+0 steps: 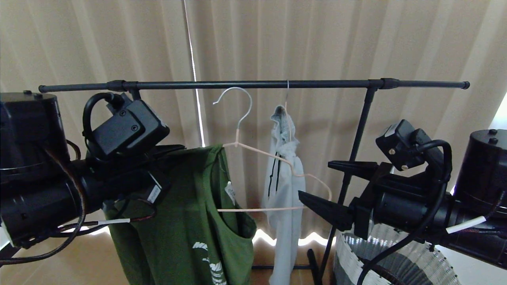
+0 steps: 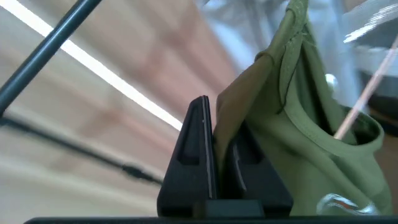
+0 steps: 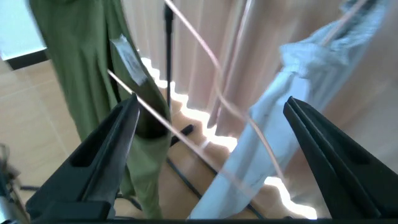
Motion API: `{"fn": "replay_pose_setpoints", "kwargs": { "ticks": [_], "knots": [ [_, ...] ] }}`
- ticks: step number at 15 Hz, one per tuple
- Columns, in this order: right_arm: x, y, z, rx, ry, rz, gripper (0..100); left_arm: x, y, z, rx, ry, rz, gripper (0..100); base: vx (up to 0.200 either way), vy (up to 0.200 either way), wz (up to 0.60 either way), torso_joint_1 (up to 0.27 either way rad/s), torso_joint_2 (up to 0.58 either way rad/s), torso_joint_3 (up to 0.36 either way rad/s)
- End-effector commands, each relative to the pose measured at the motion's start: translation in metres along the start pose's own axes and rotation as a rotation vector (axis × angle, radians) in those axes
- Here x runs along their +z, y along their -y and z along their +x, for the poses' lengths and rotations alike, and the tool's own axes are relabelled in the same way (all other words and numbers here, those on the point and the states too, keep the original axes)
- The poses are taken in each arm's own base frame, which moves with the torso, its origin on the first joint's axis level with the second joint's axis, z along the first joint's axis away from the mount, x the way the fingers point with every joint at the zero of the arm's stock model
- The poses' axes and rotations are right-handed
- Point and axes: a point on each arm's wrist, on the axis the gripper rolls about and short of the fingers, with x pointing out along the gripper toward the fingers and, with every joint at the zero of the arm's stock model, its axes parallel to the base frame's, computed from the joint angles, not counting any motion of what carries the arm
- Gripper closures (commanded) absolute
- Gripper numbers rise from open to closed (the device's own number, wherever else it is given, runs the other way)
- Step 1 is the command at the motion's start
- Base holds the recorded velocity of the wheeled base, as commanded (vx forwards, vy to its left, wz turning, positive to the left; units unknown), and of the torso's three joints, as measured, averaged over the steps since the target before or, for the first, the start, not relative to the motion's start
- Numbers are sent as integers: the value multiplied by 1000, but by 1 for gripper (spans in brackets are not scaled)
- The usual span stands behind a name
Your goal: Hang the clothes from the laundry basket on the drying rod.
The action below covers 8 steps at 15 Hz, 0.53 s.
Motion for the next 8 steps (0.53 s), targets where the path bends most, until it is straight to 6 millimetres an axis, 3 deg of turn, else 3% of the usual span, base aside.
{"fn": "replay_pose_setpoints", "kwargs": {
  "ticks": [1, 8],
  "knots": [
    [0, 1, -3, -6, 2, 1, 0, -2, -7, -7, 54, -15, -8, 100, 0, 0, 0, 0, 0, 0],
    [-5, 1, -3, -6, -16, 4, 0, -4, -22, -23, 218, -53, -84, 100, 0, 0, 0, 0, 0, 0]
  ]
}}
